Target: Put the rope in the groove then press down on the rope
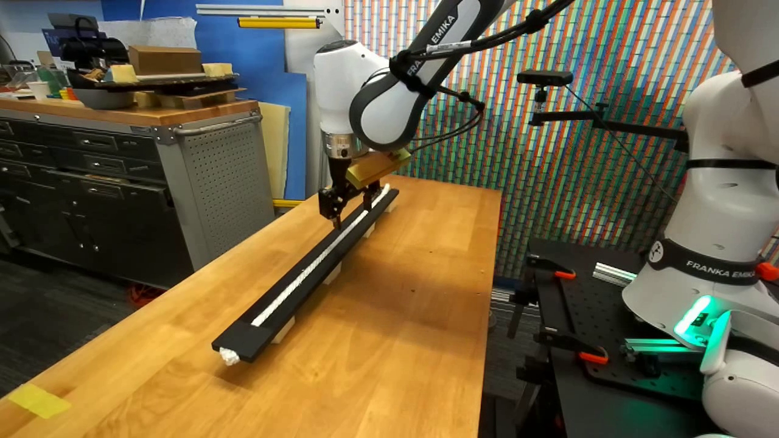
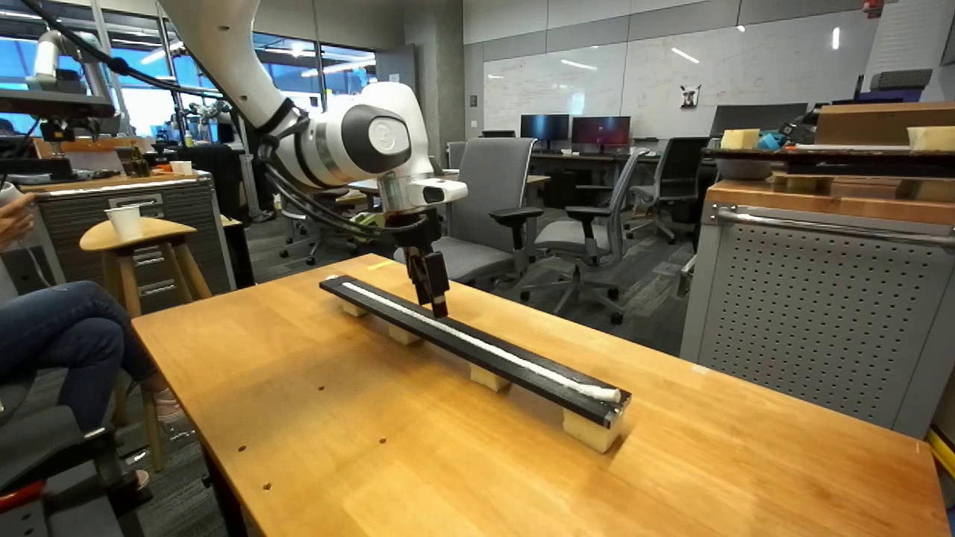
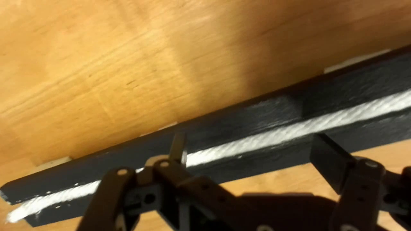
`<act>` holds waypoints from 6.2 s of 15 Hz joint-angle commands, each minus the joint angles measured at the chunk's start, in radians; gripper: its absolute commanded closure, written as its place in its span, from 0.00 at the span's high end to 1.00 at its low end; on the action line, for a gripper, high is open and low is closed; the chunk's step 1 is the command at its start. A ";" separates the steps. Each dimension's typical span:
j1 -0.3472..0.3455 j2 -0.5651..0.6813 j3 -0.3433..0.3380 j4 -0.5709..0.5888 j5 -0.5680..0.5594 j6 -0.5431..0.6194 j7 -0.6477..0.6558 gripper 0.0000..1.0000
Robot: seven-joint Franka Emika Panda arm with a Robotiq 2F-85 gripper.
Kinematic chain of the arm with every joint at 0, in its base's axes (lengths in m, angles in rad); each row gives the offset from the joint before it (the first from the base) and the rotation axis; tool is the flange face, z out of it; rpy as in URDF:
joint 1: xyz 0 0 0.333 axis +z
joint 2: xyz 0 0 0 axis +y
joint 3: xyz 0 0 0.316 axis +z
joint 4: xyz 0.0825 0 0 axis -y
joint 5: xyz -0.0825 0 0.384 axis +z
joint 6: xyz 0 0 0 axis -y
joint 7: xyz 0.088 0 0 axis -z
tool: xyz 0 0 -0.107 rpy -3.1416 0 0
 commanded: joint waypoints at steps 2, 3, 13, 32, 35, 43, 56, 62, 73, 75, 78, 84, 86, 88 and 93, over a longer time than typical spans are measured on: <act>0.001 0.000 0.035 -0.019 -0.002 -0.002 -0.022 1.00; 0.004 0.002 0.041 -0.022 -0.001 -0.002 -0.022 1.00; -0.002 -0.010 -0.025 -0.018 -0.069 -0.010 -0.012 1.00; -0.199 0.163 -0.083 0.328 -0.081 -0.206 -0.170 0.09; -0.209 0.211 -0.087 0.376 -0.068 -0.238 -0.164 0.04; -0.240 0.257 -0.114 0.429 -0.059 -0.264 -0.140 0.10; -0.299 0.349 -0.120 0.529 -0.004 -0.278 -0.122 0.10; -0.325 0.404 -0.116 0.590 0.038 -0.322 -0.129 0.09; -0.400 0.483 -0.069 0.705 0.142 -0.381 -0.189 0.09; -0.398 0.483 -0.069 0.706 0.141 -0.379 -0.193 0.10; -0.377 0.451 -0.078 0.663 0.123 -0.346 -0.184 0.09; -0.329 0.368 -0.108 0.543 0.080 -0.245 -0.155 0.09; -0.307 0.336 -0.129 0.488 0.063 -0.191 -0.129 0.09; -0.283 0.304 -0.152 0.426 0.051 -0.132 -0.108 0.09; -0.225 0.256 -0.205 0.305 0.014 -0.044 -0.052 0.09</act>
